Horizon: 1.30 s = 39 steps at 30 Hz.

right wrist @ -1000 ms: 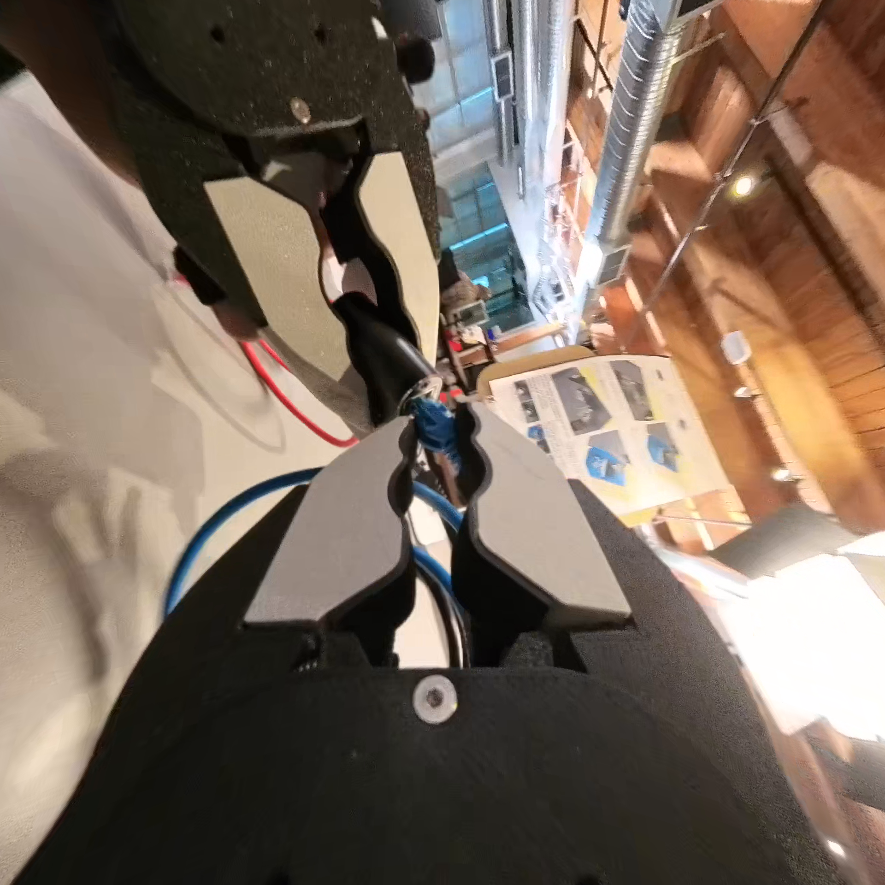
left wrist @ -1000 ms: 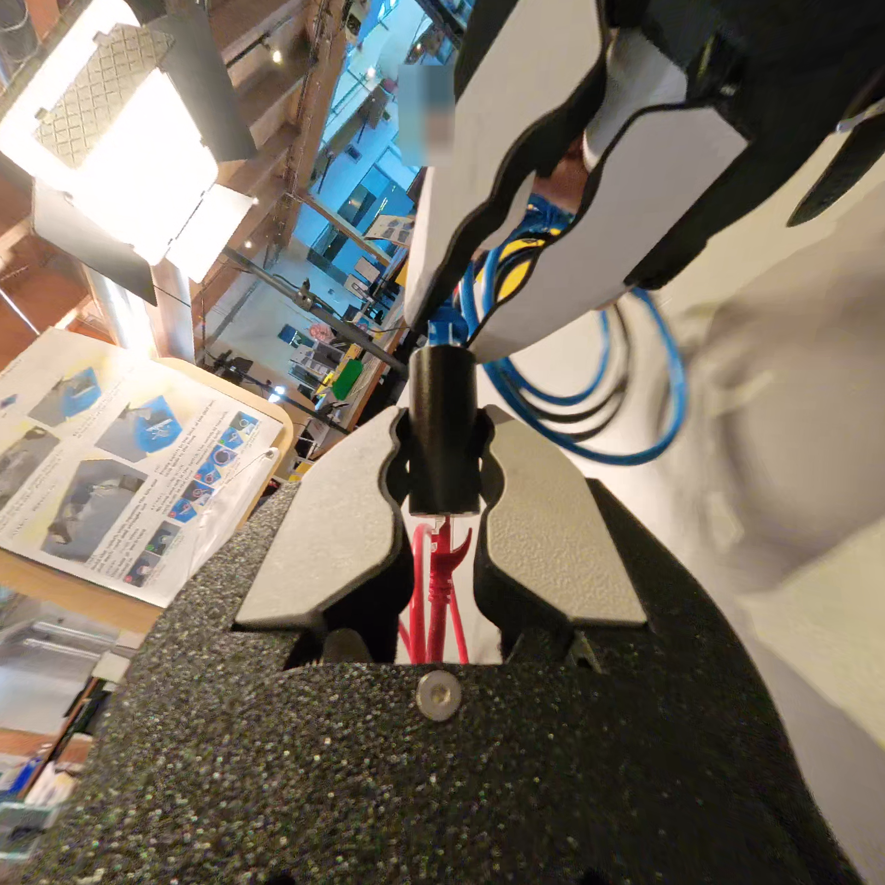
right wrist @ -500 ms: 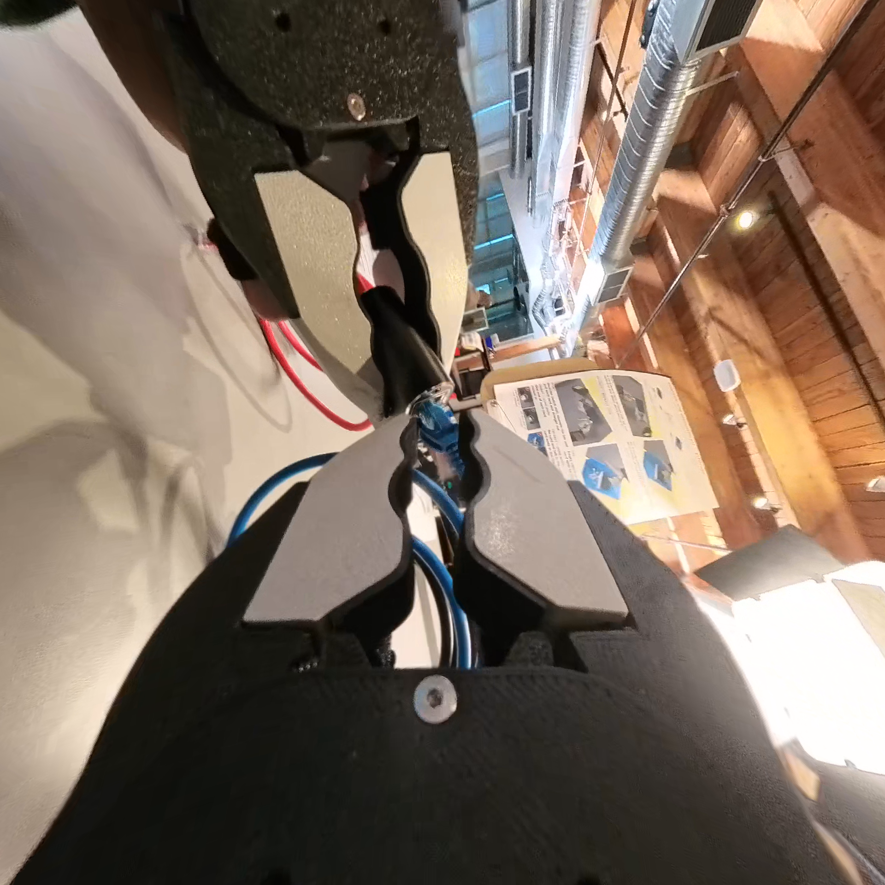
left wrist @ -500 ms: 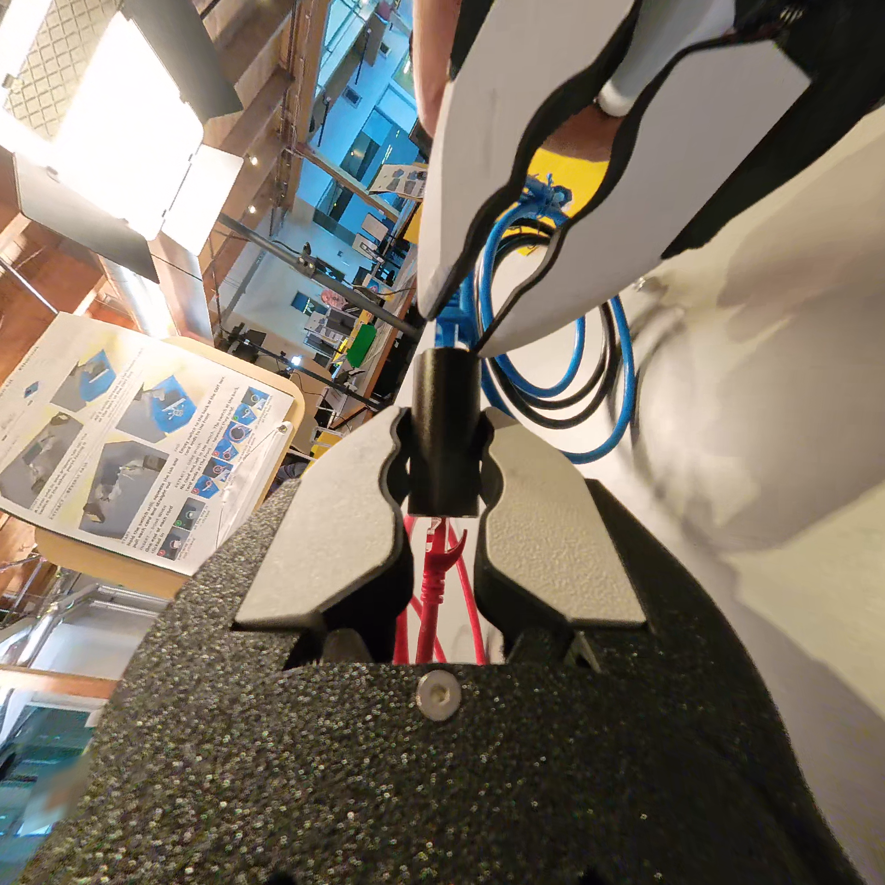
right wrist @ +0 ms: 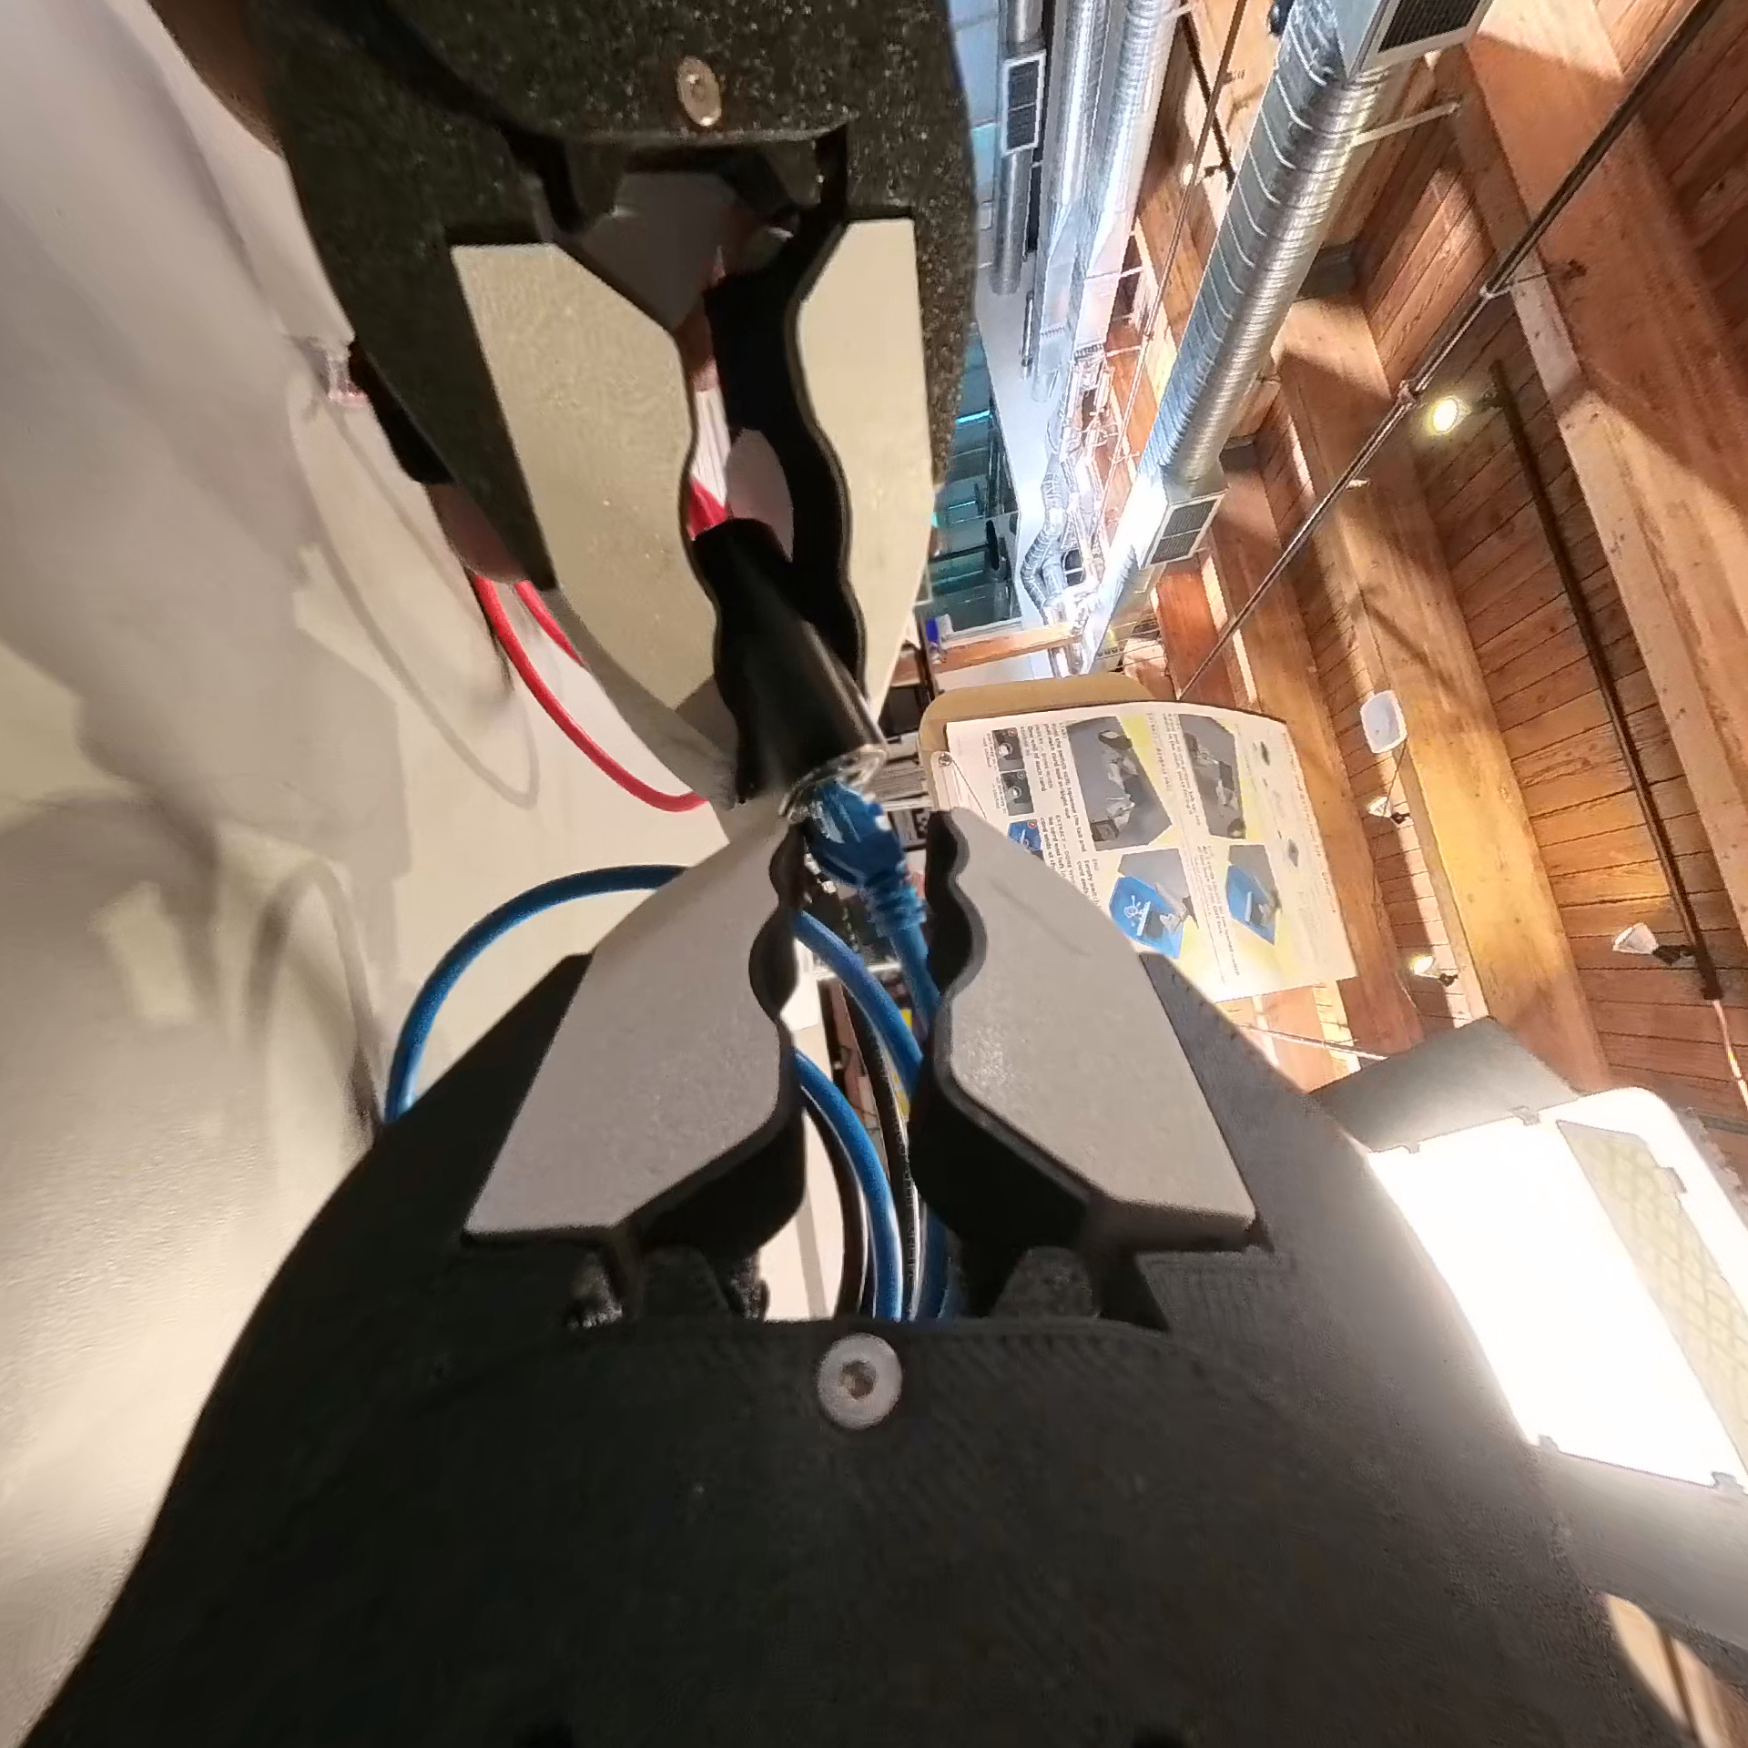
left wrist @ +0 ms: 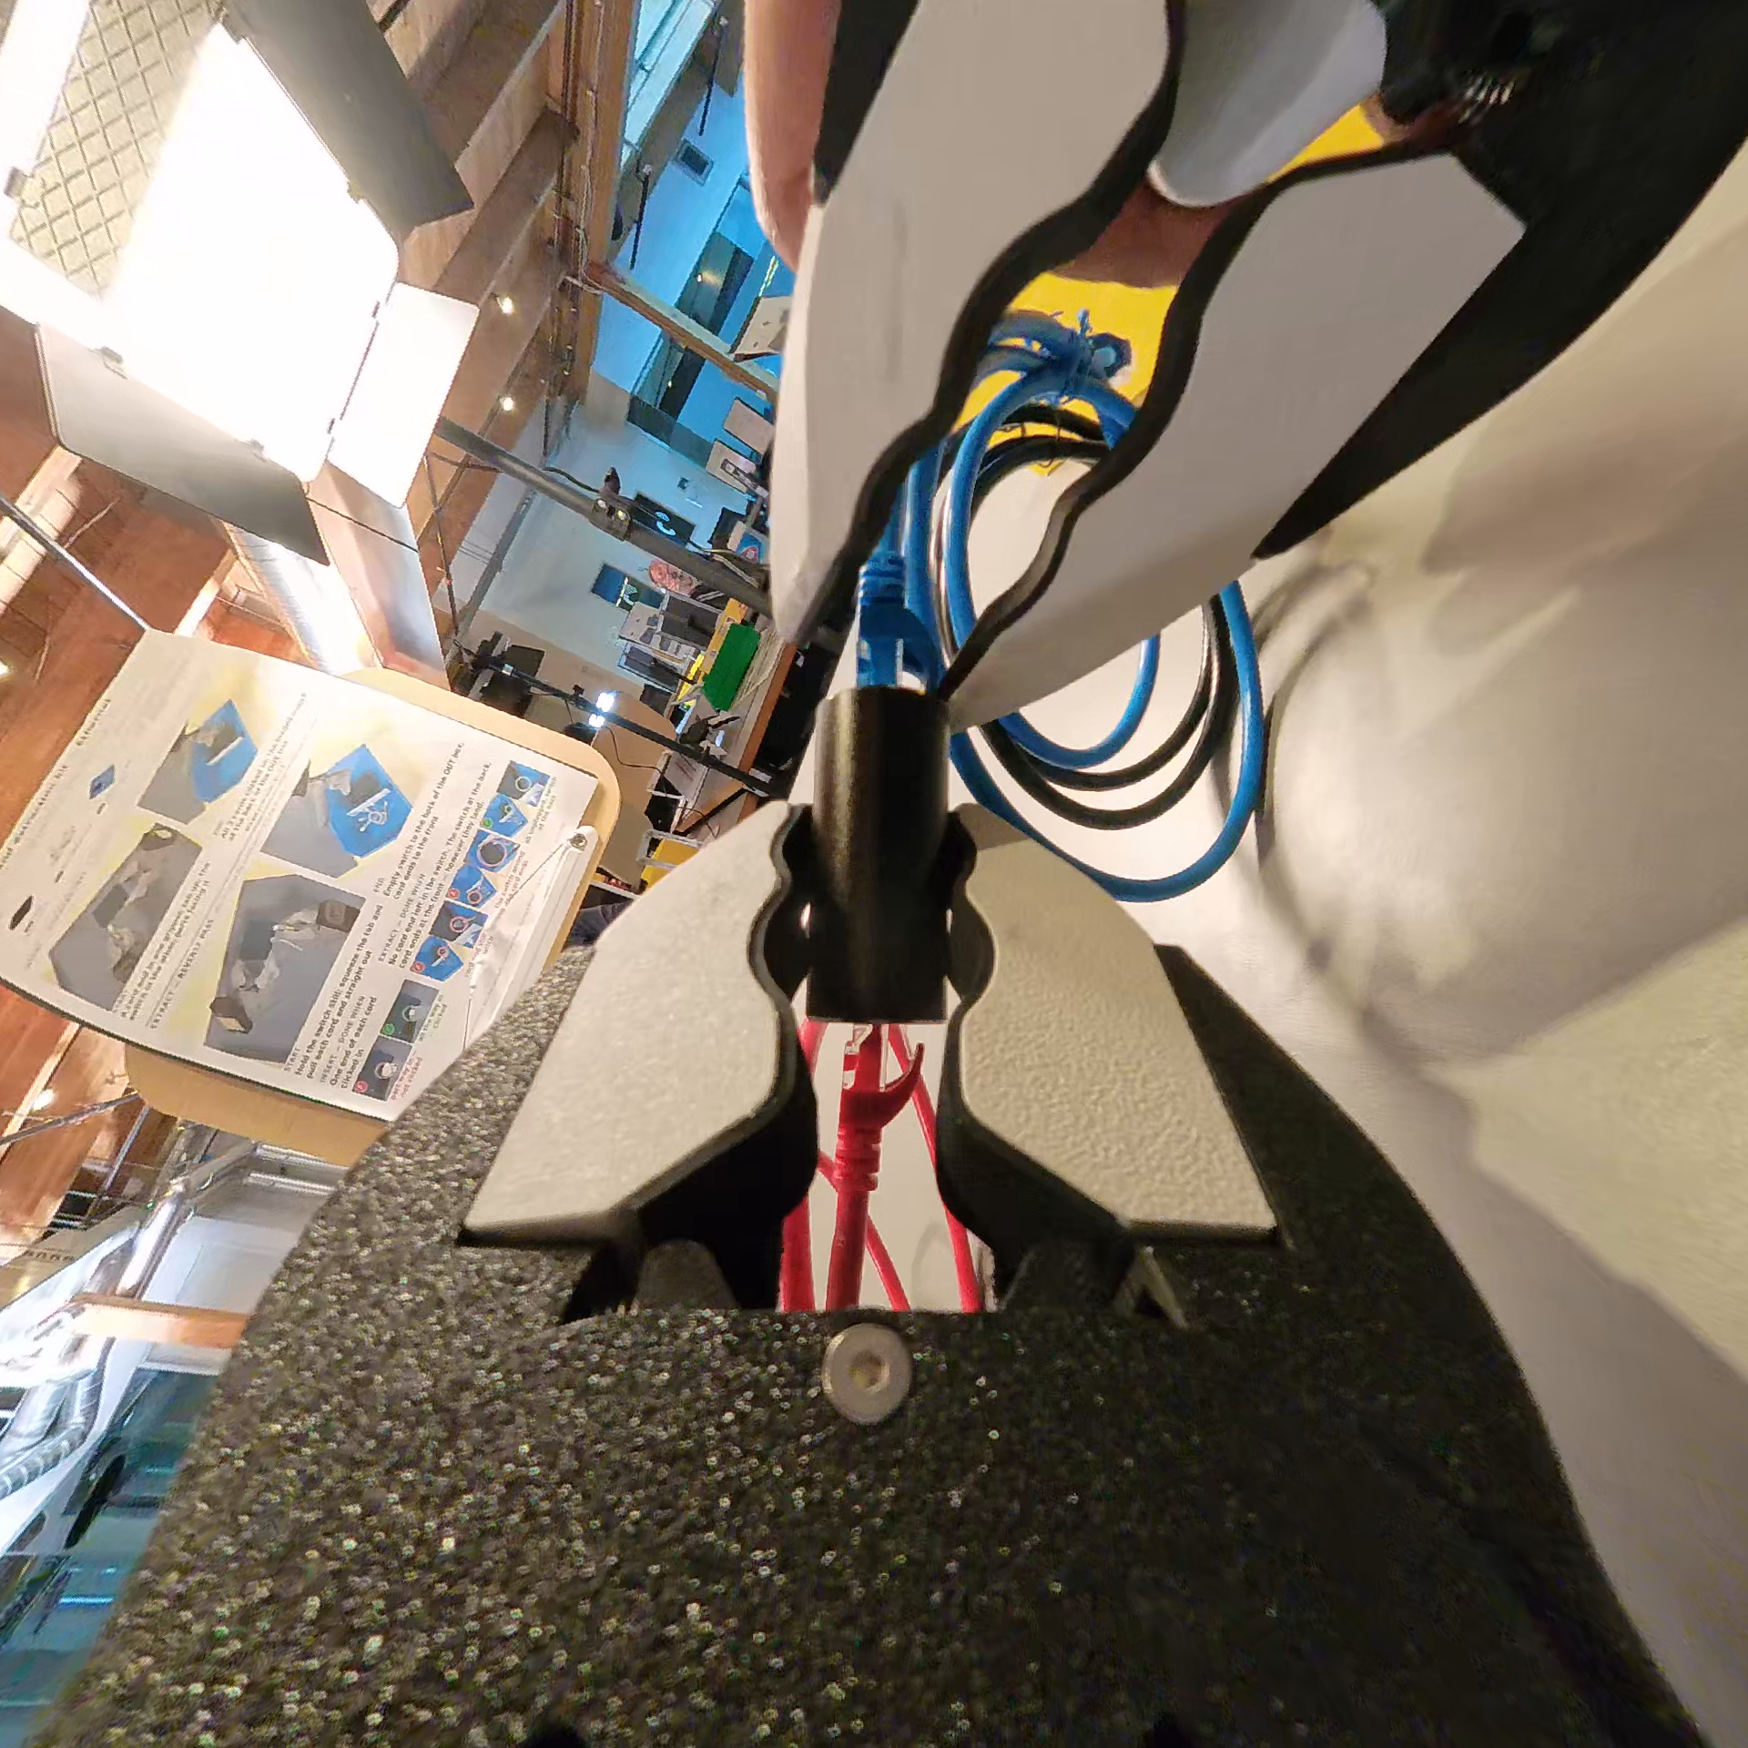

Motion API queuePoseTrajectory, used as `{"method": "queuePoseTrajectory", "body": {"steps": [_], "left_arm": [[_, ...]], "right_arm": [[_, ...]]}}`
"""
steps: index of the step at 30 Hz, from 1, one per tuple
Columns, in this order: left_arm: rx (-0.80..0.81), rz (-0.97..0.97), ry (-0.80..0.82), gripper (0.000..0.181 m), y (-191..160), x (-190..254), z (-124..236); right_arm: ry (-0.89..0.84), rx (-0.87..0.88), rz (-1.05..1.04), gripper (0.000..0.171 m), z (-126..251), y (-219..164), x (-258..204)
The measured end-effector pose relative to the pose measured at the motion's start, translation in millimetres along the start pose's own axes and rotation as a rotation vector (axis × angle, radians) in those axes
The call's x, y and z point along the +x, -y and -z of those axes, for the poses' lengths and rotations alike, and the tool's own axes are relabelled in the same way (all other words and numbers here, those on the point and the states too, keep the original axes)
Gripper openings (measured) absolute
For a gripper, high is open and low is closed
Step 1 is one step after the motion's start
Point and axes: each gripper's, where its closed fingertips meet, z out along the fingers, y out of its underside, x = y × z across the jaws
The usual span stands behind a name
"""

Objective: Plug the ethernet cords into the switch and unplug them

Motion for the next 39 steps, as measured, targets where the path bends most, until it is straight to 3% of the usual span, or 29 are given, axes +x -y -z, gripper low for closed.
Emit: {"method": "queuePoseTrajectory", "body": {"steps": [6, 21, 39], "left_arm": [[0.009, 0.005, 0.010, 0.026, 1.0, -0.7, 1.1], [0.021, 0.024, 0.030, 0.026, 0.3, -5.6, 2.6], [0.038, 0.028, 0.012, 0.026, 3.1, -0.1, 2.3]], "right_arm": [[-0.008, -0.006, 0.038, 0.018, -0.2, 2.5, 0.2], [0.018, 0.108, -0.149, 0.022, 6.5, 8.9, 8.6], [0.048, 0.046, -0.019, 0.016, 3.4, 6.7, 0.6]]}}
